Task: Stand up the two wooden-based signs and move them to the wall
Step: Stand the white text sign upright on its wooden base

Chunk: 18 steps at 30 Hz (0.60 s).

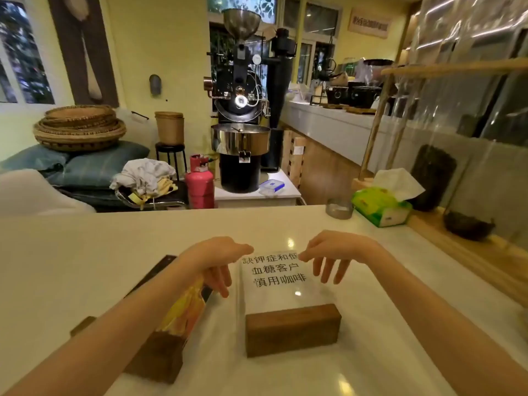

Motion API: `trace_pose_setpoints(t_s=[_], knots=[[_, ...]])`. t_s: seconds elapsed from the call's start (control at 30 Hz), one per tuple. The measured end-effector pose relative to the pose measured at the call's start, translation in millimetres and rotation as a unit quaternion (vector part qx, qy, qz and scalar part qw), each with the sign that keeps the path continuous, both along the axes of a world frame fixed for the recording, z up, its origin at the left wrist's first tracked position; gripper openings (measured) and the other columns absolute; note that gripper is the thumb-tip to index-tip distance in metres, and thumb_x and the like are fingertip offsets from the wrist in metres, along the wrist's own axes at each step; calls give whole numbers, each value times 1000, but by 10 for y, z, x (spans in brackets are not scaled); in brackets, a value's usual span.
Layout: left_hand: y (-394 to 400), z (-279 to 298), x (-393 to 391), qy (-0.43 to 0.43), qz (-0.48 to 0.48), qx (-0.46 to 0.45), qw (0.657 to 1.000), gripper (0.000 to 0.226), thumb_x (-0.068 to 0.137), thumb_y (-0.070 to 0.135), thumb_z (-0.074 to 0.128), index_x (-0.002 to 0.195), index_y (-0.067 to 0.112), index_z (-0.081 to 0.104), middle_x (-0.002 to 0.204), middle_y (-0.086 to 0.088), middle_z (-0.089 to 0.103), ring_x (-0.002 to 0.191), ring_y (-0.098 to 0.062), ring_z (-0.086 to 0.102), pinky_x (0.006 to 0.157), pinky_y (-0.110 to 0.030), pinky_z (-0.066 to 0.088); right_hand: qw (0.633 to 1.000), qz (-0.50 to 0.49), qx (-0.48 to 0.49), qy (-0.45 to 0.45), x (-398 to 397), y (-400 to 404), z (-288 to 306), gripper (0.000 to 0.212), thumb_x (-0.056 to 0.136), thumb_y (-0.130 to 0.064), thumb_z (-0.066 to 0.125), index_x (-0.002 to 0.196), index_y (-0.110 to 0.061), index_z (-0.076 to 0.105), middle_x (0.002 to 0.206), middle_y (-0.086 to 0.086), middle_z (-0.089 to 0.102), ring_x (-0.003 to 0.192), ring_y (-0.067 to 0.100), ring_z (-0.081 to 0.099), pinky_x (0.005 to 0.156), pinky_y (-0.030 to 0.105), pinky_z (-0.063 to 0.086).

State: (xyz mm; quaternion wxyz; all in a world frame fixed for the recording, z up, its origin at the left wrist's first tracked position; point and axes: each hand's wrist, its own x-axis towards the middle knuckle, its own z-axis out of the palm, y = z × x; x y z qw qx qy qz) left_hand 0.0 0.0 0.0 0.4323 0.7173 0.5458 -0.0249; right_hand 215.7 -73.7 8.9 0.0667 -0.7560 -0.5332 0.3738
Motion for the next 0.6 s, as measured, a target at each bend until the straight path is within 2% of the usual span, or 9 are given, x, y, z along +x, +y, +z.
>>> trace_pose_setpoints(t_s=[0.13,0.23,0.33,0.43,0.53,0.6], knots=[[-94,-111,-15,0,-2,7,1000,71,85,43,50,136,1,23,80,-18,67,53,-27,69,47,-30,58,998,-28,3,47,-42,-147,-153,37,83,-36,60,112,-14,53,88,8,67,74,25,69,66,39,60],[-162,-200,-12,-17,-7,5,1000,64,85,32,56,133,-3,29,78,-20,68,51,-25,69,46,-30,58,993,-72,35,86,-62,-235,-252,42,78,-31,67,114,-14,51,89,7,63,71,22,67,59,34,60],[-199,-272,3,-50,-7,1,999,45,83,21,61,120,0,46,73,-17,66,45,-21,67,43,-29,57,985,-103,49,130,-85,-302,-318,53,75,-21,72,122,-14,49,88,5,62,65,16,64,48,24,55],[-254,-304,29,-80,-9,7,997,20,79,14,65,95,7,54,73,-13,65,39,-15,63,42,-27,57,976,-122,57,169,-105,-355,-348,51,72,-10,73,118,-11,51,82,-1,62,62,14,61,50,23,55],[-296,-313,32,-101,-5,1,995,12,78,10,66,79,8,54,69,-12,63,39,-14,62,42,-28,57,975,-124,55,177,-125,-392,-349,37,72,-7,73,103,-16,55,80,-5,61,65,13,60,53,21,55],[-311,-297,26,-104,-9,0,995,14,78,10,67,81,10,53,73,-11,63,49,-18,63,45,-28,58,975,-126,62,173,-138,-393,-349,35,71,-7,74,100,-18,57,79,-6,62,65,13,61,51,21,55]])
